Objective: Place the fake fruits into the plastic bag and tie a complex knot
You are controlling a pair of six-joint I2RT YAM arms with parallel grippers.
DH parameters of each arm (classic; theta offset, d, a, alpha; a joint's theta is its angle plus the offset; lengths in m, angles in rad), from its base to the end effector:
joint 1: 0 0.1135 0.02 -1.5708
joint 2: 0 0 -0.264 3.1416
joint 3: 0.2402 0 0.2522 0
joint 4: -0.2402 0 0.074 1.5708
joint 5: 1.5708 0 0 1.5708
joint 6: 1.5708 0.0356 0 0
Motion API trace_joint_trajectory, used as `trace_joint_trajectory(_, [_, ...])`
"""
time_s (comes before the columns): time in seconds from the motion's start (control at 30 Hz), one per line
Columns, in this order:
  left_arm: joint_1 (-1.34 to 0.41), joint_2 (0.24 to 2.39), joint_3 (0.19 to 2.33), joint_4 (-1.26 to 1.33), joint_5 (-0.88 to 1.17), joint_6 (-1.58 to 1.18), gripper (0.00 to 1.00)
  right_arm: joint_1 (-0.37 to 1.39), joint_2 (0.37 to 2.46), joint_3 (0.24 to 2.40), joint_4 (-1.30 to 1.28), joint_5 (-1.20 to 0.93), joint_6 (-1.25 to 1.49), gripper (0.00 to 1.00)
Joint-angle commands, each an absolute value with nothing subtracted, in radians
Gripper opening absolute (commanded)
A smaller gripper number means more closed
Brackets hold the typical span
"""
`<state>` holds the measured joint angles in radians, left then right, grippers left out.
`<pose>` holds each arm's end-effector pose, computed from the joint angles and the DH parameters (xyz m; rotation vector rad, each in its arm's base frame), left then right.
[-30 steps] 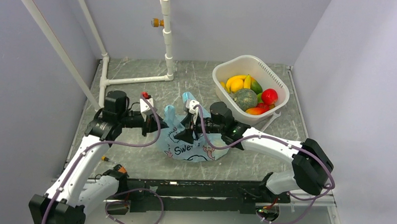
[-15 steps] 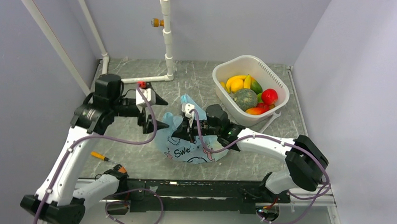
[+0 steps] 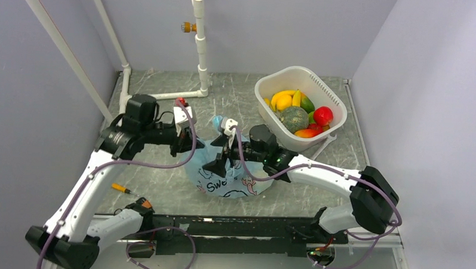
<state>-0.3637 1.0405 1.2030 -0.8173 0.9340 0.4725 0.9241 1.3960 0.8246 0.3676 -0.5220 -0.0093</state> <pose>0.1711 -0.0958 0.3821 1.2733 1.6348 -0.9585 0.1758 0.2623 0.2702 -1.1884 1.4669 1.1056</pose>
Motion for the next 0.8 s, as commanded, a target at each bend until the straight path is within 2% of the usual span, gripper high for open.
trace_joint_trajectory(0.0, [-0.365, 0.906, 1.084, -0.496, 0.736, 0.063, 0.00, 0.965, 1.367, 0.906, 0.440, -0.277, 0.225, 1.00])
trace_joint_trajectory(0.23, [-0.368, 0.881, 1.043, -0.403, 0.559, -0.142, 0.00, 1.087, 1.490, 0.952, 0.638, -0.117, 0.232, 1.00])
trace_joint_trajectory(0.33, [-0.367, 0.892, 1.042, -0.371, 0.565, -0.204, 0.00, 1.104, 1.547, 0.965, 0.695, -0.073, 0.199, 1.00])
trace_joint_trajectory(0.47, [-0.368, 0.869, 1.030, -0.339, 0.581, -0.305, 0.00, 1.112, 1.627, 0.999, 0.719, 0.102, 0.138, 0.98])
trace_joint_trajectory(0.53, [-0.368, 0.862, 1.029, -0.345, 0.598, -0.328, 0.00, 1.112, 1.669, 0.983, 0.746, 0.133, 0.097, 0.89])
trace_joint_trajectory(0.67, [-0.366, 0.867, 1.050, -0.346, 0.636, -0.366, 0.00, 1.112, 1.737, 0.887, 0.836, 0.113, 0.029, 0.57])
trace_joint_trajectory(0.77, [-0.363, 0.871, 1.078, -0.341, 0.664, -0.344, 0.00, 1.112, 1.777, 0.810, 0.877, 0.071, 0.009, 0.39])
